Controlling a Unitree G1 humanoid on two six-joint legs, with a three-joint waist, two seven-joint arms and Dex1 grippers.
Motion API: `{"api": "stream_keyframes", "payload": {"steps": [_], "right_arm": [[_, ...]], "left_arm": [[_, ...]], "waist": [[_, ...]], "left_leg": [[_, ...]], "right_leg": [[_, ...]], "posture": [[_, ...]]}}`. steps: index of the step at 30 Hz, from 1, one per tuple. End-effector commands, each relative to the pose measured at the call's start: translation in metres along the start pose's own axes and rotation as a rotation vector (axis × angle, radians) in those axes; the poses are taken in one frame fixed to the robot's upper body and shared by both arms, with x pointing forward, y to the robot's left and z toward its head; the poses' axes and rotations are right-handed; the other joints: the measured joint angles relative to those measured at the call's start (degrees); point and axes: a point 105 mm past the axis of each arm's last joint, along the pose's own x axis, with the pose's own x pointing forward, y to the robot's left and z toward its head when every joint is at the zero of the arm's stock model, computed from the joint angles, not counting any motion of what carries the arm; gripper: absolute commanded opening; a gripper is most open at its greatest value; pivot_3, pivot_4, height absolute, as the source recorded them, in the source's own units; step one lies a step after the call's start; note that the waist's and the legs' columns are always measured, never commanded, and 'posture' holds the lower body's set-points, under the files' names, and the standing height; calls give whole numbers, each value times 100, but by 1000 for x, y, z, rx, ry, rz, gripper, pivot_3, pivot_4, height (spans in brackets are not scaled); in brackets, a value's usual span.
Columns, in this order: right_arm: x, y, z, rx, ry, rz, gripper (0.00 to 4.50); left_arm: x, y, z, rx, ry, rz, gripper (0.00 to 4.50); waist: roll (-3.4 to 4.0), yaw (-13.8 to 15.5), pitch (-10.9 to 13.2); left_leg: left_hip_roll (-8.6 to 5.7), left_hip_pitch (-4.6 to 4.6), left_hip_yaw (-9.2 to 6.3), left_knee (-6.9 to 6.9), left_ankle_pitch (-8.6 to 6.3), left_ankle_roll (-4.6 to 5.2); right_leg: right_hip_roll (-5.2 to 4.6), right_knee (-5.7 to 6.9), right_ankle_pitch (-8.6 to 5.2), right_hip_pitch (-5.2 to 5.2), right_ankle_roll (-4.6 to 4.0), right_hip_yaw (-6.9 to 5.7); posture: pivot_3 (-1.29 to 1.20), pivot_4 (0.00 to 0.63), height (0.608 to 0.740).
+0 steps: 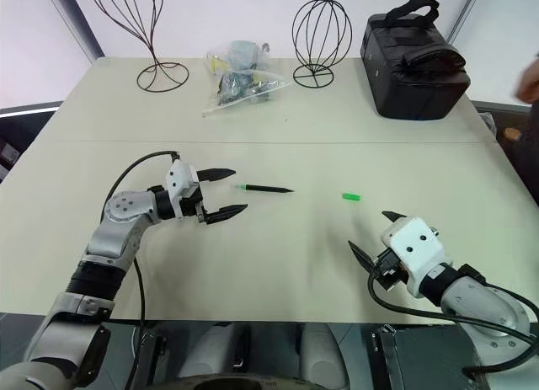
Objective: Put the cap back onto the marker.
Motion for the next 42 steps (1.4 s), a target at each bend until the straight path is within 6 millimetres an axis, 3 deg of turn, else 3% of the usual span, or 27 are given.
{"api": "stream_keyframes", "payload": {"steps": [1, 24, 28, 35, 42], "right_arm": [[-3, -5, 10, -40, -33, -15, 4384], [4, -6, 18, -47, -61, -14, 4384], [8, -2, 21, -36, -77, -14, 4384], [25, 11, 31, -43, -124, 29, 4384], [34, 18, 40, -49, -153, 40, 4384]], "left_arm": [[2, 4, 16, 42, -42, 5, 4500], [4, 17, 15, -21, -24, -15, 4500], [4, 22, 11, -63, 6, -65, 4500], [14, 23, 9, 9, 68, -257, 4500], [23, 35, -2, 52, 163, -319, 4500]], "waist": [[0, 0, 0], [0, 0, 0], [-1, -3, 0], [-4, -7, 2], [-9, -4, 5]], "left_leg": [[0, 0, 0, 0, 0, 0], [-1, 0, 0, 0, 0, 0], [-2, 0, 0, 0, 0, 0], [-7, -1, 0, 0, 0, 0], [-14, -8, 0, 2, 0, 0]], "right_leg": [[0, 0, 0, 0, 0, 0], [1, 0, 0, 0, 0, -1], [2, 0, 0, 0, 0, -2], [5, 0, 0, -1, 0, -5], [7, 0, 0, -6, 0, -9]], "posture": [[0, 150, 740], [0, 150, 740], [0, 150, 740], [0, 150, 740], [0, 150, 740]]}}
